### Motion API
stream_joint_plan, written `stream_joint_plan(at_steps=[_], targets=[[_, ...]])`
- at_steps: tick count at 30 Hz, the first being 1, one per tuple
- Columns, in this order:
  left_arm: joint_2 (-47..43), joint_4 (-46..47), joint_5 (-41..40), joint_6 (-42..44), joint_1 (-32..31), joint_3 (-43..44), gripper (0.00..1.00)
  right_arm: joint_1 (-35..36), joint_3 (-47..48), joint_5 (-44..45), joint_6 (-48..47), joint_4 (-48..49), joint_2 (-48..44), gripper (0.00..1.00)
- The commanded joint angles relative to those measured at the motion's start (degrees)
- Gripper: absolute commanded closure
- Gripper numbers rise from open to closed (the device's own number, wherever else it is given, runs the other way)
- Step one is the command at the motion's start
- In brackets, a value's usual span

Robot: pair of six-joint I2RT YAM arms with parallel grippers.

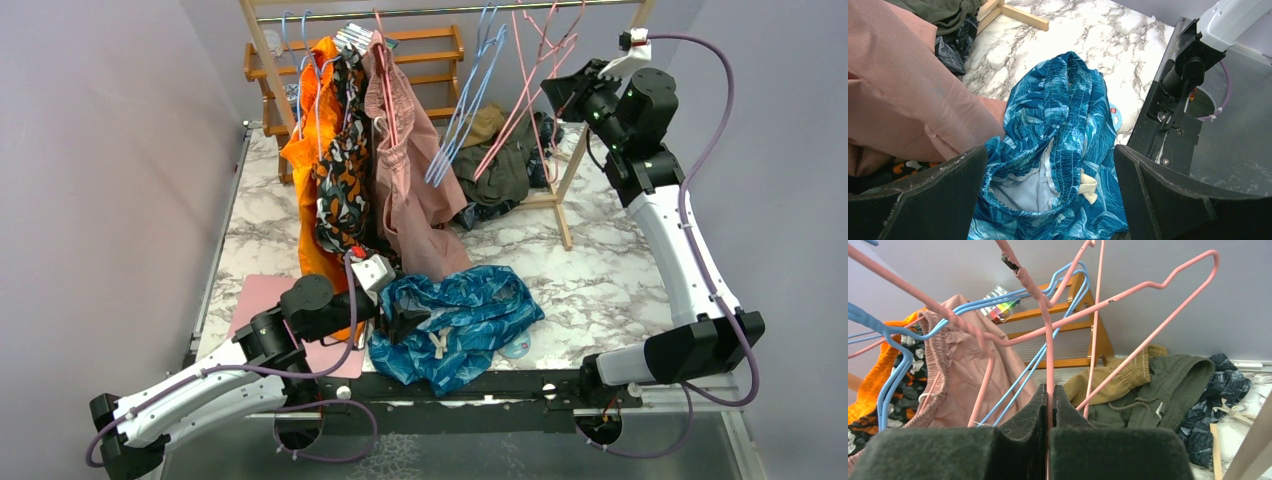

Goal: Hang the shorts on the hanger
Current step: Pick up the hanger from the clothesline.

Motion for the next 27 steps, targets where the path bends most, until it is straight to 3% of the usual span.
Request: stream_joint_plan(at_steps=[1, 11, 27], targets=[[-0.07, 0.13, -0.42, 0.61, 0.27, 1.43, 0.01, 0.61, 0.93, -1.23, -0.88, 0.86, -0.47, 0.99], [-0.12, 0.16, -0.44, 0.50, 0.27, 1.49, 0.01, 0.60, 1.10, 13.85, -1.17, -1.86, -5.13, 0.99], [-0.44, 0.18, -0.49, 0.44, 0.27, 1.47, 0.01, 0.61, 2.04, 19.79, -2.09, -2.33, -3.18, 0.99]])
